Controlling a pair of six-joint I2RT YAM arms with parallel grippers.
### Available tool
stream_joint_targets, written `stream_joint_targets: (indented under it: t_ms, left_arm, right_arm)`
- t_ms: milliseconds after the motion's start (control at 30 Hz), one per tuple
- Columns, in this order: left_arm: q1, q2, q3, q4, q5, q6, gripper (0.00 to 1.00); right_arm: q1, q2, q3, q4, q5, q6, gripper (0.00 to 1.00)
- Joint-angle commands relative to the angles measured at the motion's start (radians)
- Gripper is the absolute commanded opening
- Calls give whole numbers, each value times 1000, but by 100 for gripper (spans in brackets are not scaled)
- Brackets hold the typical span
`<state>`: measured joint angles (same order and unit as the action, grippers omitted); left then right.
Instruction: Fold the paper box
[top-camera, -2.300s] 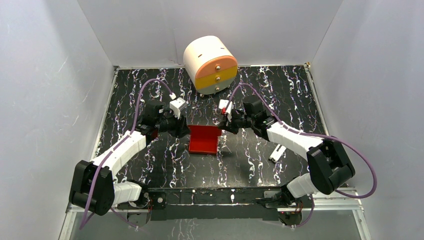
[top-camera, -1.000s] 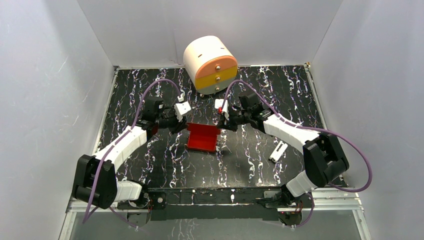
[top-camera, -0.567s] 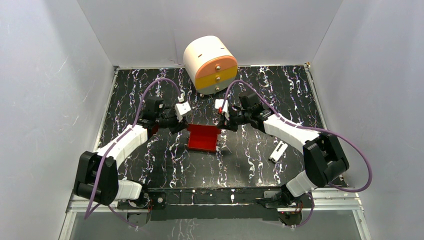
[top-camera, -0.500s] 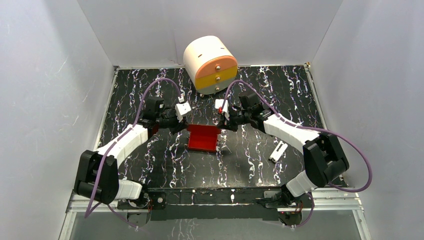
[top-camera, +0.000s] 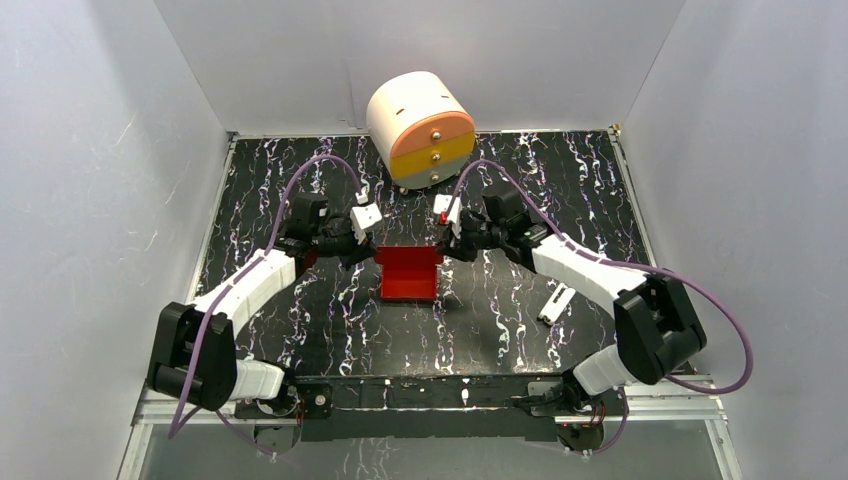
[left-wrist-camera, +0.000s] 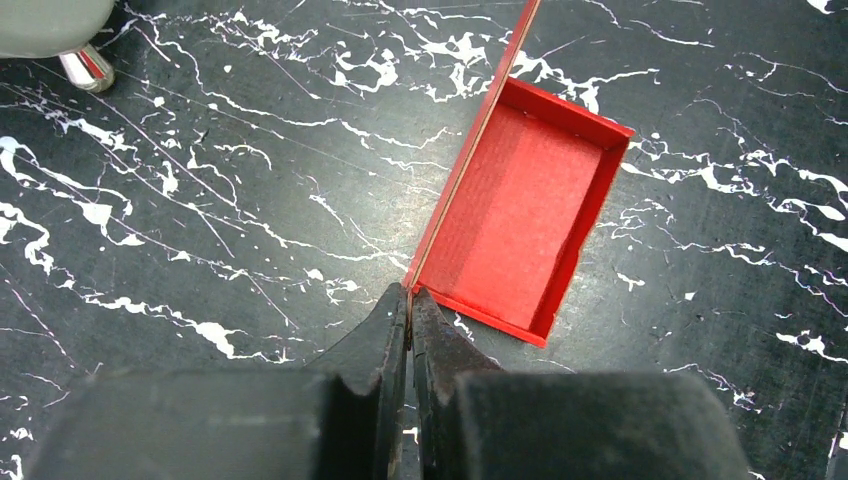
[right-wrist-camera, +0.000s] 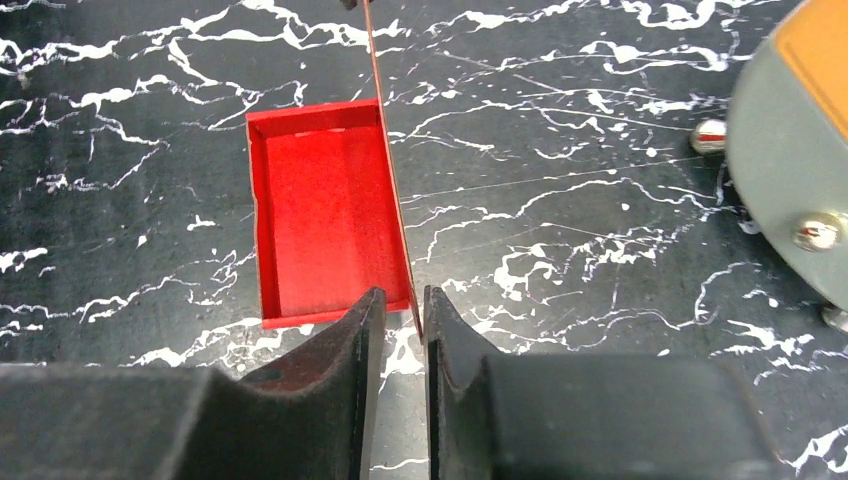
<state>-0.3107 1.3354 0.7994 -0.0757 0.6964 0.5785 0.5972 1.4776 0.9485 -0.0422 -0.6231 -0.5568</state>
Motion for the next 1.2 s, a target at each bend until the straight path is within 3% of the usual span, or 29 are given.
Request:
stream_joint_targets:
  t_ms: [0, 333, 700, 1167]
  left_arm:
    - [-5, -59, -3, 19, 33, 1, 0]
    - [-5, -63, -5, 20, 49, 0, 0]
    - [-5, -54, -7, 19, 64, 6, 0]
    - [-5, -23, 1, 11, 72, 7, 0]
  right_arm:
    - [3, -103, -62, 147, 75, 52, 32]
    - [-1, -99, -80, 165, 74, 22, 45]
    - [-18, -47, -82, 239, 124, -11, 51]
    - [-66, 26, -43, 276, -11, -69, 53]
